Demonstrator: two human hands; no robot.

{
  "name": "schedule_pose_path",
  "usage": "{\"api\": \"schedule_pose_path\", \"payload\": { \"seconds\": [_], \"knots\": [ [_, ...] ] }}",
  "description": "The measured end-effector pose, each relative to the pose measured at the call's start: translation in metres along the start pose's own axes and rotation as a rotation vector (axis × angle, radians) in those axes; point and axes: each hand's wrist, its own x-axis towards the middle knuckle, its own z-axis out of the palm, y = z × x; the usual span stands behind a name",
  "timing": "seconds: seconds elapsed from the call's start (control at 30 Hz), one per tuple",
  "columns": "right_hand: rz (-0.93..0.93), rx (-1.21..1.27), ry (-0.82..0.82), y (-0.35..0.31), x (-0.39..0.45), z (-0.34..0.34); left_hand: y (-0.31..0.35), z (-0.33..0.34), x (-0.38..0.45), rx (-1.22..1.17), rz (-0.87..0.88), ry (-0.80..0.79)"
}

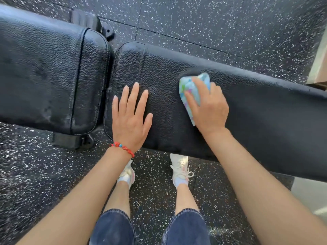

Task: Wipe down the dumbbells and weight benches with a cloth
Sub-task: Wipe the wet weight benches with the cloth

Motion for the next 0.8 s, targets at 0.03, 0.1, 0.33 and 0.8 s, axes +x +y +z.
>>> {"api": "schedule_pose_path", "payload": {
  "seconds": [0.03, 0.1, 0.33, 0.8],
  "knots": [
    [0.062, -0.022, 0.016, -0.004, 0.013, 0.006, -0.001, -0.001, 0.0, -0.008, 0.009, -0.007],
    [0.163, -0.043, 0.031, -0.014, 0.027, 0.013, -0.005, -0.004, 0.0, -0.023, 0.031, -0.013],
    [0.034, 0.02, -0.068, -0.073, -0.045, -0.01, -0.031, -0.021, -0.002, -0.057, 0.06, 0.017],
    [0.197, 0.077, -0.002, -0.1, 0.069, 0.032, -0.119, -0.033, -0.002, 0.131, -0.071, 0.052]
  ]
}}
